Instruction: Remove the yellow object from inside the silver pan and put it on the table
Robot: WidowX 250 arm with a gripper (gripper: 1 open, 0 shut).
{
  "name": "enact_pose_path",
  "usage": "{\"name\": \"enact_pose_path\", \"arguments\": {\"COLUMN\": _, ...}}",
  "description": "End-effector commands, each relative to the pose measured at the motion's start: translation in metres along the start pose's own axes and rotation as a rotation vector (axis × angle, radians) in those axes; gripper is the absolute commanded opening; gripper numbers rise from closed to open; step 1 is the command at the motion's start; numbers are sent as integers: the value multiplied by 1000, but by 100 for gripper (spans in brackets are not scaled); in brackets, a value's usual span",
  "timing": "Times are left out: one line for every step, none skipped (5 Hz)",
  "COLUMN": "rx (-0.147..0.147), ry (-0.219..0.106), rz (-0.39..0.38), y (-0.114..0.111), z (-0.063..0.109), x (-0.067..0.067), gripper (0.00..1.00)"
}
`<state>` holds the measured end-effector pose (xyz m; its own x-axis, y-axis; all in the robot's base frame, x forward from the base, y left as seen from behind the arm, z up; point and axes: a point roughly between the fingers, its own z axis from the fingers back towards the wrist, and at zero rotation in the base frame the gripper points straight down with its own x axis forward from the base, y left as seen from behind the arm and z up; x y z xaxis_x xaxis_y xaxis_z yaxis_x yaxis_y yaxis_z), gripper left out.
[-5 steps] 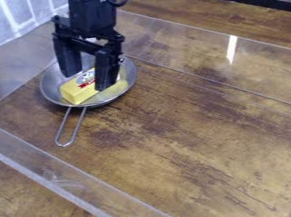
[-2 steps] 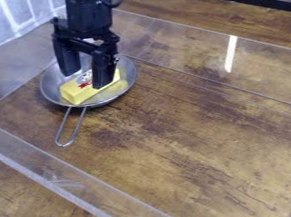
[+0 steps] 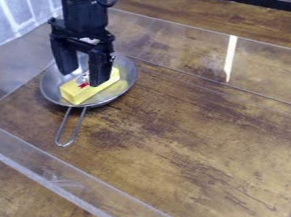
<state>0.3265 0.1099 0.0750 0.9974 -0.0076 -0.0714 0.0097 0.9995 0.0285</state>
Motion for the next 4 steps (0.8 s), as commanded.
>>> {"name": "enact_pose_path", "arguments": {"rx": 23, "ry": -63, "rz": 8, "y": 12, "z": 12, "x": 8, "gripper": 100}}
{"name": "enact_pose_path", "arguments": {"rx": 28, "ry": -67, "rz": -3, "y": 14, "z": 6, "x": 12, "gripper": 100}}
{"name": "enact_pose_path", "arguments": {"rx": 33, "ry": -74, "rz": -23, "y": 16, "z": 0, "x": 16, "gripper": 100}}
{"name": "enact_pose_path", "arguments": {"rx": 38, "ry": -80, "rz": -38, "y": 18, "z": -5, "x": 19, "gripper": 100}}
